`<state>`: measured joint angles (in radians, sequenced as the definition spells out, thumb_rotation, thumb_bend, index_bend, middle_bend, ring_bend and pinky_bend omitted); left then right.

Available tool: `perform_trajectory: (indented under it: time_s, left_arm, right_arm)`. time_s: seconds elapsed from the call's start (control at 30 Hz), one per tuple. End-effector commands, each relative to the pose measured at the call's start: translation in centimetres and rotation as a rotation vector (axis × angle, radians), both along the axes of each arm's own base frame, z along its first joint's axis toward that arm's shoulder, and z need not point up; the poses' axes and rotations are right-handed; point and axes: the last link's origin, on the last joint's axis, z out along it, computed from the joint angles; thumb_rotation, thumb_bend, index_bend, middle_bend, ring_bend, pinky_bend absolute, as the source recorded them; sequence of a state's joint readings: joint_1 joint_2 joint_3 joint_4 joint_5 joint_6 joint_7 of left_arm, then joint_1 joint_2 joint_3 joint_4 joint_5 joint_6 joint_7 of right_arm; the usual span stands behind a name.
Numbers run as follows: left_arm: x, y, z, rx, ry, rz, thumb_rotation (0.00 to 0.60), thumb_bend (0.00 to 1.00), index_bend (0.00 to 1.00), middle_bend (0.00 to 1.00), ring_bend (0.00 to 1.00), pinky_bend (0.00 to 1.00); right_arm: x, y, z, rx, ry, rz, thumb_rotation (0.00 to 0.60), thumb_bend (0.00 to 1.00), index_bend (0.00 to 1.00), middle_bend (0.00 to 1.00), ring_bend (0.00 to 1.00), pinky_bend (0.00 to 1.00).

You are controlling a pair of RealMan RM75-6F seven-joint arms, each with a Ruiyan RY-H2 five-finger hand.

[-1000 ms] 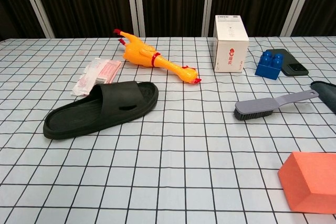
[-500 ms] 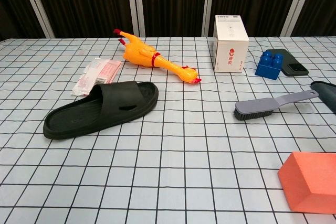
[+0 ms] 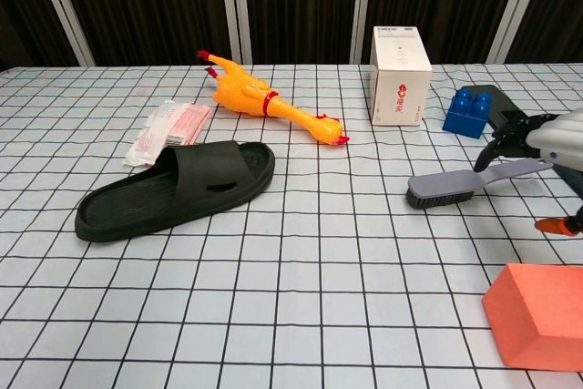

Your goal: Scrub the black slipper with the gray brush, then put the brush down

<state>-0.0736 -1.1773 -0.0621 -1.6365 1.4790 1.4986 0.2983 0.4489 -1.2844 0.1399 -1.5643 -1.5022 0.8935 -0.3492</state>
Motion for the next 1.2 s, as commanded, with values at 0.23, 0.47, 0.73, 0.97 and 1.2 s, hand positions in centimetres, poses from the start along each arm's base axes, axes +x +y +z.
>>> perform_trajectory:
  time_s: [0.23,0.47,0.73,0.97,1.2]
  left_arm:
    - [-0.7,0.7,0.0,0.007,0.013,0.046,0.600,0.07,0.00,0.00,0.00,0.05]
    - [-0.9,1.0,0.0,0.022,0.022,0.066,0.600,0.07,0.00,0.00,0.00,0.05]
    - [-1.3,1.4,-0.2,0.012,0.028,0.097,0.600,0.07,0.00,0.00,0.00,0.05]
    - [-1.2,1.3,0.0,0.017,0.026,0.097,0.600,0.07,0.00,0.00,0.00,0.05]
    - [-1.2,1.2,0.2,0.018,0.023,0.090,0.600,0.07,0.00,0.00,0.00,0.05]
  right_arm:
    - [0.5,-2.8,-1.6,0.008,0.009,0.023,0.600,0.32,0.24,0.22,0.09,0.11]
    - [0.4,-4.5,-2.9,0.028,0.047,0.031,0.600,0.32,0.24,0.22,0.09,0.11]
    - [0.8,-5.4,-4.1,0.031,0.040,0.051,0.600,0.32,0.26,0.26,0.14,0.21]
    - [1.4,-5.5,-4.5,0.010,0.009,0.087,0.600,0.32,0.33,0.31,0.18,0.28]
    - [1.6,-5.7,-4.8,-0.010,-0.012,0.104,0.600,0.32,0.36,0.33,0.20,0.31]
